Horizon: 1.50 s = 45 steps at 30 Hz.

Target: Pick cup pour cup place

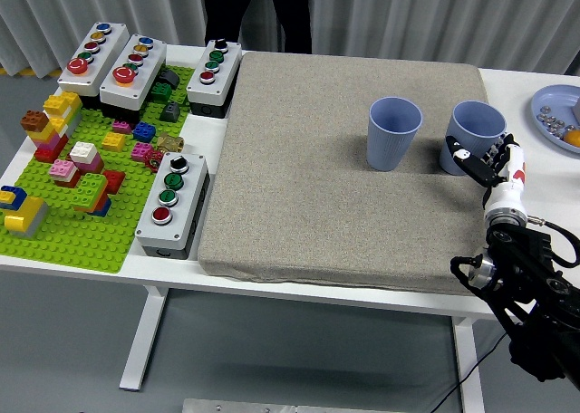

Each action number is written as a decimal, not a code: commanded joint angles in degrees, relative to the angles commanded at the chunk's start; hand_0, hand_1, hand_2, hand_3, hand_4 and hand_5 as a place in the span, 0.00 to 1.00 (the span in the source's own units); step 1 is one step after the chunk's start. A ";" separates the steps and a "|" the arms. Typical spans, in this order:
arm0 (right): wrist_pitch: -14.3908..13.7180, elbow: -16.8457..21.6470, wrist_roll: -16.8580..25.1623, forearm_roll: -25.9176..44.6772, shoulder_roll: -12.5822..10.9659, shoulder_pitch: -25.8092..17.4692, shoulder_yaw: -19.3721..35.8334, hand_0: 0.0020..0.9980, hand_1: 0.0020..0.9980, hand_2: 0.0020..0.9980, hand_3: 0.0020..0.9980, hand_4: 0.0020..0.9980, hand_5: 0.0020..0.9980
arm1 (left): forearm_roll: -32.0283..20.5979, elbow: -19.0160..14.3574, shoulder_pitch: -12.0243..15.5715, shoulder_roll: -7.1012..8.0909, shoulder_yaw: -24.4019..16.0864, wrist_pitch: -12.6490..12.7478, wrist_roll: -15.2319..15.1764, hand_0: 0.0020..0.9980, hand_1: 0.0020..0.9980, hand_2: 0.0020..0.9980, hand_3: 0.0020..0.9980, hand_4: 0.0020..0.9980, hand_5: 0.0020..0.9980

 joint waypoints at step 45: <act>0.00 3.63 -2.55 -12.65 -7.02 4.20 -8.52 0.79 0.62 0.53 0.62 0.73 0.20 | 0.49 0.00 0.17 0.29 -0.94 0.12 0.02 0.76 0.81 0.85 0.77 0.51 0.96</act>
